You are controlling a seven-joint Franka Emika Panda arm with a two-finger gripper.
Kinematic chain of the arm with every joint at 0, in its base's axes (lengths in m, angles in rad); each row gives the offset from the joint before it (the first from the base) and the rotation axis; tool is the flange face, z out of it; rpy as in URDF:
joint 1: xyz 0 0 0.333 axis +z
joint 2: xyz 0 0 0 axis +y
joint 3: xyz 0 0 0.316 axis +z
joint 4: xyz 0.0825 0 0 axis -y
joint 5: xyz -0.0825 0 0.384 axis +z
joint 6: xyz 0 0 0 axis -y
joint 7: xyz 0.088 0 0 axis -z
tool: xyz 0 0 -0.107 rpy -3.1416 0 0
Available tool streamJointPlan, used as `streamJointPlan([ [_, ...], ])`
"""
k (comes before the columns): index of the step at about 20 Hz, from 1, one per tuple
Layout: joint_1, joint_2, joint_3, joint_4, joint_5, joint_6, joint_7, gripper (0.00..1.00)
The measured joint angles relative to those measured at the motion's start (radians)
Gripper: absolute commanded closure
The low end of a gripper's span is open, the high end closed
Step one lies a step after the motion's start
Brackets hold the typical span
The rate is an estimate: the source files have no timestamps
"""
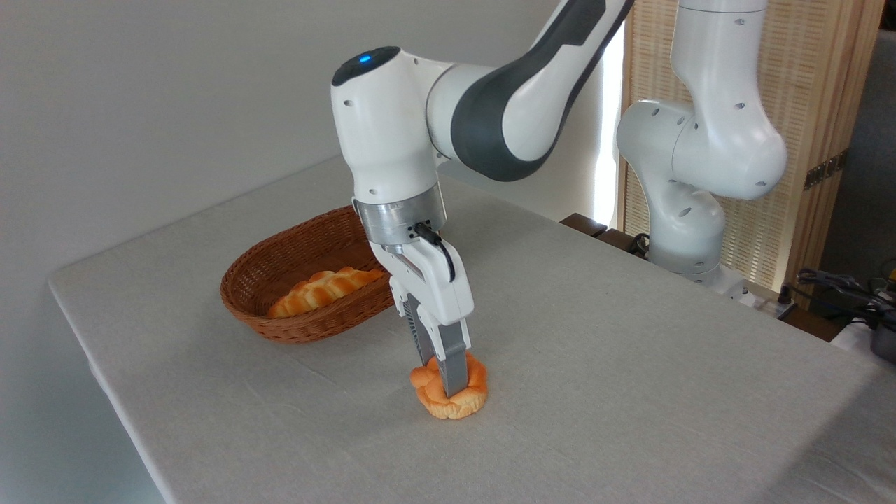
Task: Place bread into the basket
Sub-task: 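Close the gripper on the round golden bun and lift it, then carry the held bun over the wicker basket, then lower the bun into the basket beside the long roll and release it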
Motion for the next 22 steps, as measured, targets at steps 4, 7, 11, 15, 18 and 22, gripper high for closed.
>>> streamJointPlan([
  [4,-0.001,0.016,-0.030,0.121,0.000,-0.176,0.000,0.86],
  [7,-0.001,0.029,-0.066,0.259,-0.016,-0.310,0.000,0.72],
  [11,-0.001,0.037,-0.183,0.372,-0.129,-0.387,-0.045,0.44],
  [15,-0.005,0.046,-0.359,0.404,-0.156,-0.387,-0.281,0.40],
  [18,-0.006,0.066,-0.473,0.405,-0.158,-0.387,-0.421,0.03],
  [22,-0.006,0.108,-0.528,0.404,-0.158,-0.385,-0.468,0.00],
])
